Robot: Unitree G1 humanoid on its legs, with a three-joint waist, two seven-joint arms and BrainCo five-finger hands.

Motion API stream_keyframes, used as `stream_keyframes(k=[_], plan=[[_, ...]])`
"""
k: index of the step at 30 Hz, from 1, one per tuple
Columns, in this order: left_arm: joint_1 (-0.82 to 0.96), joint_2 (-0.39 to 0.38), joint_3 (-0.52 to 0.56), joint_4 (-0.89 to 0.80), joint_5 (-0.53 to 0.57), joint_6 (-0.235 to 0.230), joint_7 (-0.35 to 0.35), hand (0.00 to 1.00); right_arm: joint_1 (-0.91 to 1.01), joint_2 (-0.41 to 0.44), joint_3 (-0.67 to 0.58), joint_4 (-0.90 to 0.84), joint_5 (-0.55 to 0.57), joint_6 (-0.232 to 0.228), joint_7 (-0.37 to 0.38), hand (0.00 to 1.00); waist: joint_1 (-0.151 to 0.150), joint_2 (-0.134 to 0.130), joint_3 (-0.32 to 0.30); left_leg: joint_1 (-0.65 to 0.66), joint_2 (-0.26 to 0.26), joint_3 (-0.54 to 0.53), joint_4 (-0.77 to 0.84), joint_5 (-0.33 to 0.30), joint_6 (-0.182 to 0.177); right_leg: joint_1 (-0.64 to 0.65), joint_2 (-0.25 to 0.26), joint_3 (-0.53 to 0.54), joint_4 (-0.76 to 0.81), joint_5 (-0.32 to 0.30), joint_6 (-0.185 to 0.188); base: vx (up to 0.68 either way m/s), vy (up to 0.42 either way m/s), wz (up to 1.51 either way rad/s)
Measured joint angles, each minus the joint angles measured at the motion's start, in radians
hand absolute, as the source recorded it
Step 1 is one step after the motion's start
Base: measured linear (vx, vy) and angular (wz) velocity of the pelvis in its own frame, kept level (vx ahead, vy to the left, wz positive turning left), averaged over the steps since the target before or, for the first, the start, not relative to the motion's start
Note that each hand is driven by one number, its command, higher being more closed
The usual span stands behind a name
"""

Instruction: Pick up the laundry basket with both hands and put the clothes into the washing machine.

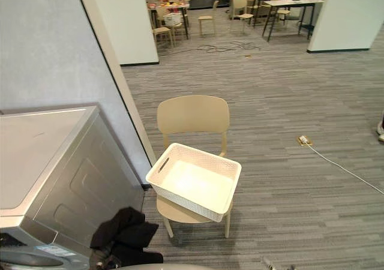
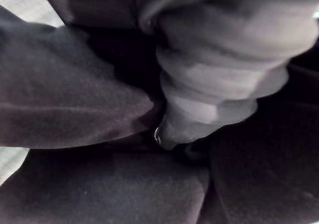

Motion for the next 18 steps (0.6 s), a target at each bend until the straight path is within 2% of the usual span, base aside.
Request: stream_keyframes(k=[2, 5, 6, 7, 8, 9, 11, 13, 14, 15, 16, 17, 18], plan=[[-0.003, 0.001, 0.001, 0.082, 0.002, 0.008, 0.0, 1.0, -0.034, -0.009, -0.055, 0.133, -0.001, 0.01, -0.006, 0.0, 0.0, -0.005, 0.002, 0.001, 0.0, 0.0, -0.001, -0.005, -0.004, 0.004, 0.0, 0.0, 0.001, -0.004, 0.0, 0.04, -0.001, 0.0], [-0.017, 0.004, -0.001, 0.098, 0.004, 0.012, 0.0, 1.0, -0.047, -0.011, -0.065, 0.16, 0.001, 0.012, -0.014, 0.0, 0.003, -0.003, 0.031, 0.003, 0.001, -0.003, 0.009, -0.01, -0.004, 0.002, -0.001, 0.0, 0.032, -0.02, -0.001, 0.04, -0.009, 0.02], [-0.033, 0.007, -0.001, 0.097, 0.005, 0.012, 0.0, 1.0, -0.058, -0.013, -0.055, 0.16, 0.005, 0.012, -0.015, 0.0, 0.004, -0.016, 0.048, 0.003, 0.001, -0.008, 0.02, -0.01, -0.001, -0.001, -0.003, -0.003, 0.055, -0.033, -0.001, 0.0, -0.02, 0.18], [-0.057, 0.012, -0.001, 0.094, 0.003, 0.01, 0.001, 1.0, -0.08, -0.018, -0.022, 0.161, 0.014, 0.012, -0.015, 0.0, 0.009, -0.015, 0.085, -0.014, 0.001, -0.023, 0.044, -0.015, 0.001, -0.018, -0.007, -0.014, 0.105, -0.057, -0.008, -0.07, -0.042, 0.34], [-0.075, 0.007, 0.0, 0.072, 0.003, 0.008, 0.001, 1.0, -0.107, -0.027, 0.003, 0.171, 0.025, 0.01, -0.015, 0.0, 0.011, -0.029, 0.094, -0.061, -0.003, -0.041, 0.081, -0.02, 0.002, -0.071, -0.018, -0.027, 0.176, -0.081, -0.007, -0.08, -0.05, 0.45], [-0.088, 0.007, 0.0, 0.06, 0.003, 0.007, 0.001, 1.0, -0.124, -0.03, 0.018, 0.174, 0.035, 0.009, -0.015, 0.0, 0.014, -0.029, 0.098, -0.09, -0.006, -0.057, 0.098, -0.021, 0.002, -0.098, -0.024, -0.035, 0.214, -0.1, -0.006, -0.1, -0.083, 0.68], [-0.132, 0.007, -0.004, 0.031, 0.002, 0.006, 0.0, 1.0, -0.175, -0.046, 0.066, 0.188, 0.051, 0.004, -0.017, 0.0, 0.018, -0.057, 0.13, -0.154, -0.025, -0.113, 0.13, -0.019, 0.002, -0.16, -0.054, -0.08, 0.315, -0.146, -0.015, -0.07, -0.09, 0.83], [-0.164, 0.005, -0.03, 0.018, 0.019, 0.009, 0.001, 1.0, -0.237, -0.088, 0.111, 0.203, 0.051, 0.004, -0.02, 0.0, 0.024, -0.058, 0.158, -0.208, -0.065, -0.192, 0.16, -0.004, 0.002, -0.21, -0.109, -0.142, 0.436, -0.21, -0.016, -0.05, -0.112, 1.18], [-0.167, 0.006, -0.051, -0.009, 0.032, 0.012, 0.003, 1.0, -0.259, -0.1, 0.123, 0.212, 0.049, 0.006, -0.021, 0.0, 0.018, -0.053, 0.164, -0.23, -0.075, -0.2, 0.172, -0.005, 0.031, -0.207, -0.138, -0.187, 0.471, -0.23, -0.019, -0.05, -0.111, 1.27], [-0.171, 0.006, -0.062, -0.024, 0.037, 0.014, 0.004, 1.0, -0.274, -0.11, 0.139, 0.212, 0.049, 0.007, -0.022, 0.0, 0.015, -0.047, 0.167, -0.243, -0.066, -0.161, 0.181, -0.033, 0.104, -0.188, -0.155, -0.228, 0.47, -0.233, -0.021, -0.04, -0.092, 1.12], [-0.172, 0.006, -0.07, -0.039, 0.037, 0.017, 0.004, 1.0, -0.282, -0.113, 0.146, 0.212, 0.05, 0.007, -0.023, 0.0, 0.015, -0.048, 0.169, -0.242, -0.055, -0.119, 0.174, -0.056, 0.126, -0.176, -0.172, -0.252, 0.46, -0.23, -0.025, -0.02, -0.047, 1.17], [-0.178, 0.016, -0.094, -0.073, 0.044, 0.018, 0.005, 1.0, -0.299, -0.117, 0.155, 0.213, 0.05, 0.006, -0.026, 0.0, 0.024, -0.06, 0.175, -0.275, -0.024, -0.038, 0.276, -0.06, 0.126, -0.15, -0.203, -0.303, 0.452, -0.225, -0.032, 0.01, -0.013, 0.89], [-0.177, 0.016, -0.103, -0.086, 0.046, 0.018, 0.005, 1.0, -0.307, -0.117, 0.156, 0.213, 0.05, 0.007, -0.03, 0.0, 0.028, -0.058, 0.175, -0.286, -0.008, -0.012, 0.339, -0.062, 0.128, -0.135, -0.21, -0.32, 0.454, -0.225, -0.033, 0.04, -0.006, 0.98]])
